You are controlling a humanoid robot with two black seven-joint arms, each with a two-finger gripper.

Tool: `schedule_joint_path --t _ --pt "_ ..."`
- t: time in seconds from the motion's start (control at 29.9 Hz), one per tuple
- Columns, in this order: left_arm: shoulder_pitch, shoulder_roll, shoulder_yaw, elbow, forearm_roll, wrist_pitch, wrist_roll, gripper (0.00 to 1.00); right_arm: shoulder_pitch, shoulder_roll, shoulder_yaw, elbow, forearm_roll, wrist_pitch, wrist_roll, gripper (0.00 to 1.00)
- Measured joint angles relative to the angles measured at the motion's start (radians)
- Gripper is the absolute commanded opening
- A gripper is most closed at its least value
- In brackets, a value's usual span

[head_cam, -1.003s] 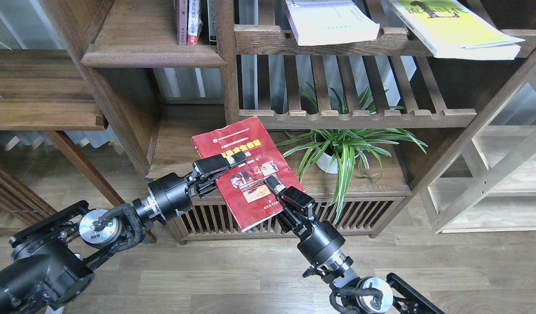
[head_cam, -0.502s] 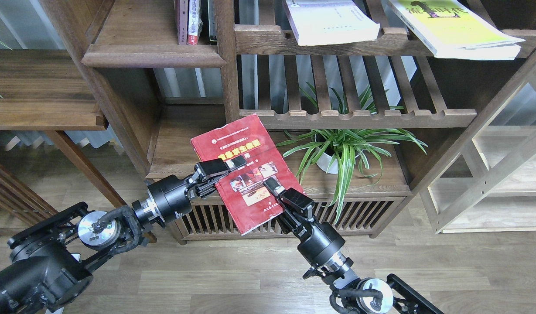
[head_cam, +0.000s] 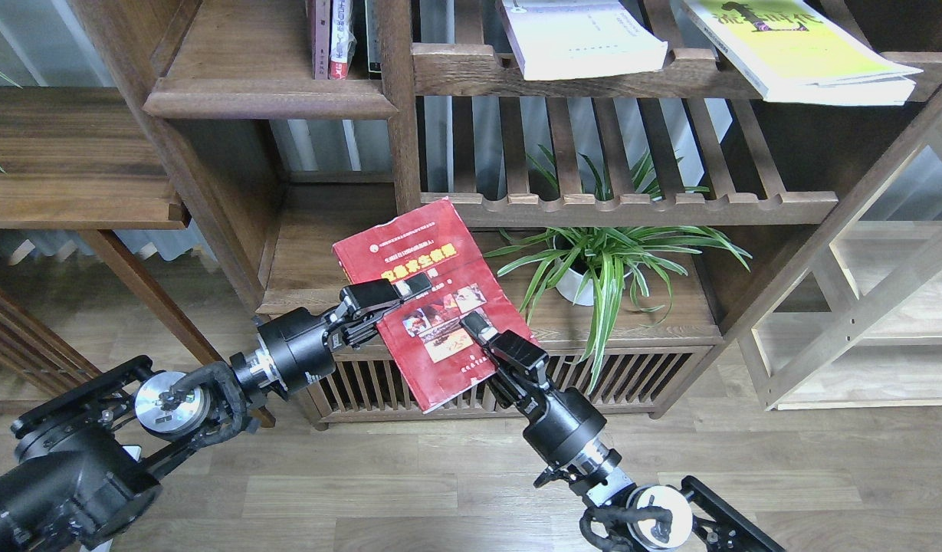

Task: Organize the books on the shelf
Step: 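Hold the red book with both grippers and adjust the grip, then release the right gripper and lift the red book upward with the left gripper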

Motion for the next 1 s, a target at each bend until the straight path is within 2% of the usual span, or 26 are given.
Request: schedule_joint_path --t 0.07,0.2,0.37,0.4,0.53,0.64,0.67,1.0 --pt "0.000 0.000 0.000 0.000 0.000 0.000 0.000 0.04 0.000 0.000 0.000 0.000 0.000 0.000 -0.001 0.31" --pt "0.000 0.000 0.001 0.003 0.000 0.000 0.001 0.04 -0.001 0.000 0.002 -0.013 0.001 0.000 -0.004 0.04" --pt "0.001 -0.002 0.001 0.003 0.001 0.000 0.002 0.04 0.000 0.001 0.003 -0.040 0.006 0.001 -0.005 0.05" --pt "0.001 -0.002 0.001 0.003 0.001 0.000 0.002 0.04 0.000 0.001 0.003 -0.042 0.007 0.001 -0.005 0.07" --pt "0.001 -0.002 0.001 0.003 0.001 0.000 0.002 0.04 -0.002 0.000 0.004 -0.043 0.006 0.001 -0.004 0.49" --pt "0.001 -0.002 0.001 0.003 0.002 0.000 0.001 0.04 -0.003 0.000 0.004 -0.043 -0.008 0.000 -0.002 0.76" --pt "0.001 -0.002 0.001 0.003 0.002 0.000 0.001 0.04 -0.004 0.000 0.007 -0.043 -0.012 0.000 -0.001 0.80" --pt "-0.003 0.002 -0.004 0.001 0.016 0.000 0.000 0.05 0.000 0.000 0.038 -0.040 -0.022 -0.001 0.002 0.88"
